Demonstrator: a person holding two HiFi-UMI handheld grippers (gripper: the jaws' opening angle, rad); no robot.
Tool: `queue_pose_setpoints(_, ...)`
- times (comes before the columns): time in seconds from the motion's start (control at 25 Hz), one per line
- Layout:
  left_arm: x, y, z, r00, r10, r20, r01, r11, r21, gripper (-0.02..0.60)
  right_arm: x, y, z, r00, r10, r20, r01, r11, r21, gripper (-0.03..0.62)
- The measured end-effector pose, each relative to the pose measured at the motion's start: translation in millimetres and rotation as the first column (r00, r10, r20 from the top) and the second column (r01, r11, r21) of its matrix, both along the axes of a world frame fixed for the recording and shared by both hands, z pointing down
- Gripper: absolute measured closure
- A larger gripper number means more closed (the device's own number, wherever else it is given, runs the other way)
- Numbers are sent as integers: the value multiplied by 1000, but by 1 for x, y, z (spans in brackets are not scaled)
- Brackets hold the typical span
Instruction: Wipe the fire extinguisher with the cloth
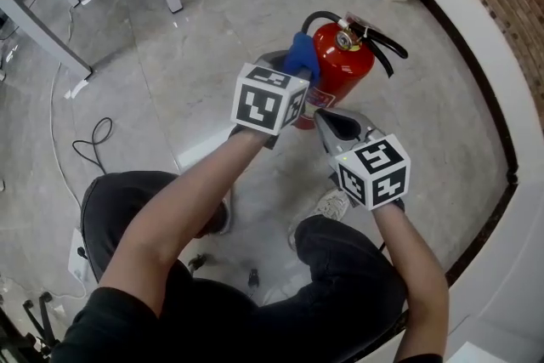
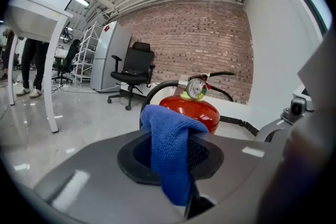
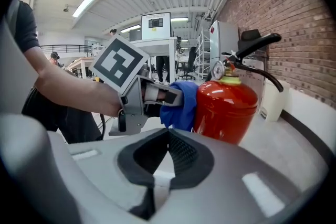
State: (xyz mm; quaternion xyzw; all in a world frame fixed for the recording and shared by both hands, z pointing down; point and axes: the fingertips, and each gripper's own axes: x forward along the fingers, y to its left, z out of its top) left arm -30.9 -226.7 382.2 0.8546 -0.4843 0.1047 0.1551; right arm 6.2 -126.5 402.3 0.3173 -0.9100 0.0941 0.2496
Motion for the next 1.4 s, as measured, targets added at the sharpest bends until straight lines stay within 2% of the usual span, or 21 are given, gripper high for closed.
queue_pose_setpoints(0.32,4,3,70,999,12,48,-6,992,-127,512,1,-9,33,1000,10,17,-9,998,-55,591)
queue_pose_setpoints(0.6,3,5,154,998,-2,64,18,968,-250,512,9,-15,83,999,34,24,-31,990,-135,591)
queue_pose_setpoints(0.68,0,0,166,998,-25,49,36,971,-238,512,12,-20,94,999,41,30,-36,988,-148,591)
queue_pose_setpoints(0.8,-2,0,169,999,-42,14,44,985,-169,512,17,-24,111,997,61,42,-53,983,-177,591)
queue_pose_setpoints(0.88,-2,1,172,998,-57,-3,56,986,-154,512,20,-25,122,996,74,48,-64,978,-197,591)
queue_pose_setpoints(1.08,1,9,217,998,-66,10,66,953,-294,512,22,-23,135,996,78,49,-65,973,-223,591)
queue_pose_setpoints(1.4,3,7,278,992,-41,118,86,909,-408,512,22,-26,145,991,105,79,-83,965,-249,591)
